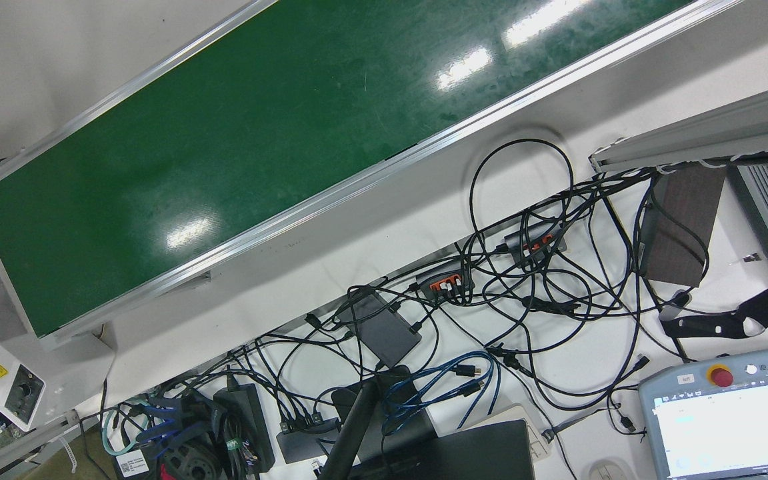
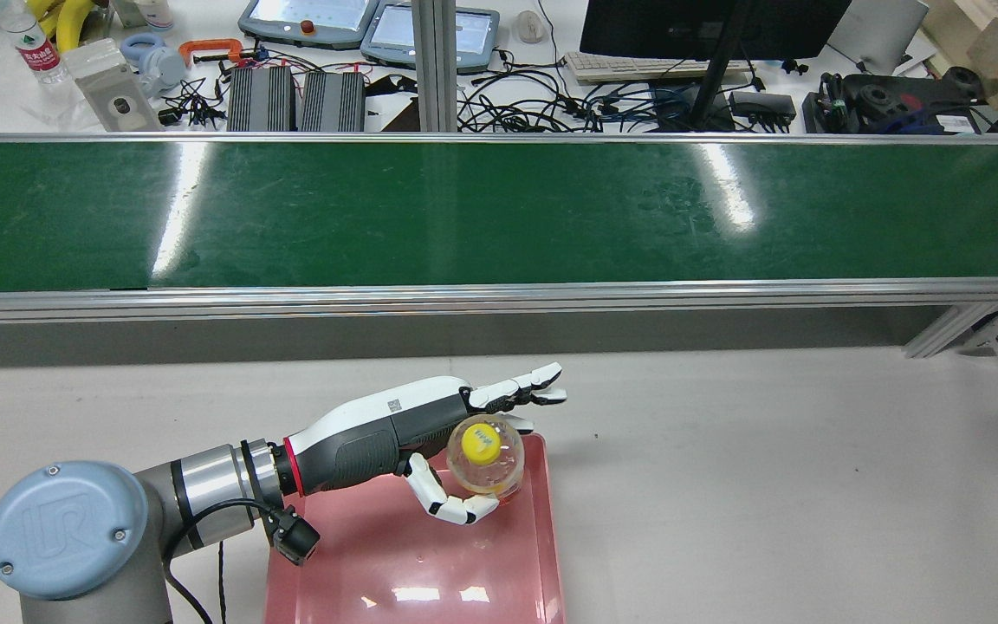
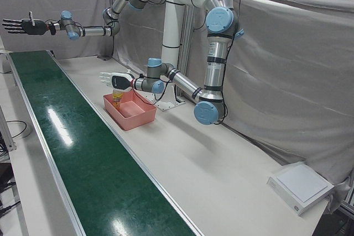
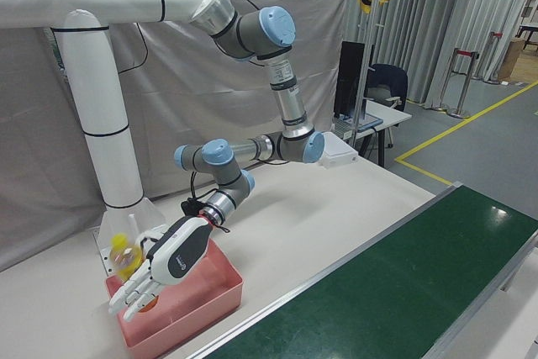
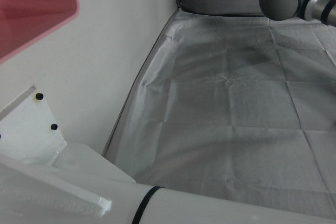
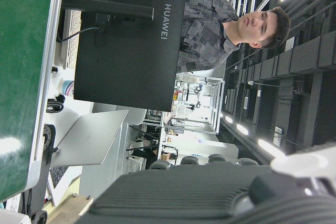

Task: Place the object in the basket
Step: 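Open the left hand to release the bottle into the pink tray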

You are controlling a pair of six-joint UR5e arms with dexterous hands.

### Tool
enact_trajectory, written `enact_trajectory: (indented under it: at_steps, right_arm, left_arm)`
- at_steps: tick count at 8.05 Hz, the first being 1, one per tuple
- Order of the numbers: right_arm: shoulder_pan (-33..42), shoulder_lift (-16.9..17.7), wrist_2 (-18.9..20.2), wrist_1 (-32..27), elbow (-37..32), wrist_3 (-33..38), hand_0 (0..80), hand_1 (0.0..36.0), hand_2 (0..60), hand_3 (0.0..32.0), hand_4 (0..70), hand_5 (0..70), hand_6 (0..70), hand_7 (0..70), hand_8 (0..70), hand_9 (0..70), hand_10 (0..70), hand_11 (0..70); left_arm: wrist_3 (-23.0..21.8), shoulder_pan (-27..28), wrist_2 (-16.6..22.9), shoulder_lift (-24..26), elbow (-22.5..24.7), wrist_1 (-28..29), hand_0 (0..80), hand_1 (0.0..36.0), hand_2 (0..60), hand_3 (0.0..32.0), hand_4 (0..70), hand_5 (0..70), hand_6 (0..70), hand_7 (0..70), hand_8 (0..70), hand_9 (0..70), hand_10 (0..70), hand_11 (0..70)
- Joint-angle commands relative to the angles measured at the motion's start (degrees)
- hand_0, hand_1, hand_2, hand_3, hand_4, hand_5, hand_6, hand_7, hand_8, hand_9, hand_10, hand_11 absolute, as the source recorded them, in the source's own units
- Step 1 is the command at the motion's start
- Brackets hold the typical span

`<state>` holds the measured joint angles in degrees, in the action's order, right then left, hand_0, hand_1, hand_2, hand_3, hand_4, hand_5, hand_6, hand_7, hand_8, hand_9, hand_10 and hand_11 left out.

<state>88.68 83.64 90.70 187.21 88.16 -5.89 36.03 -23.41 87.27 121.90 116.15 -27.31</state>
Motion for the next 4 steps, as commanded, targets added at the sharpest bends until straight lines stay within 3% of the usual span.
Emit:
enact_trajectory:
  at_steps: [1, 4]
  right_arm:
    - [0.0, -0.1, 0.0, 0.0, 0.0, 0.0, 0.0, 0.0, 0.0, 0.0, 0.0, 0.0, 0.0, 0.0, 0.0, 0.0, 0.0, 0.0]
    - [0.0, -0.1, 0.0, 0.0, 0.0, 0.0, 0.0, 0.0, 0.0, 0.0, 0.0, 0.0, 0.0, 0.0, 0.0, 0.0, 0.0, 0.0]
  left_arm:
    - [0.0, -0.1, 0.0, -0.2, 0.0, -0.1, 49.8, 10.9, 0.0, 0.0, 0.0, 1.3, 0.0, 0.4, 0.0, 1.1, 6.7, 11.6]
    - [-0.4, -0.8, 0.0, -0.5, 1.7, 0.1, 49.0, 11.3, 0.0, 0.0, 0.0, 1.3, 0.0, 0.2, 0.0, 1.3, 6.8, 11.7]
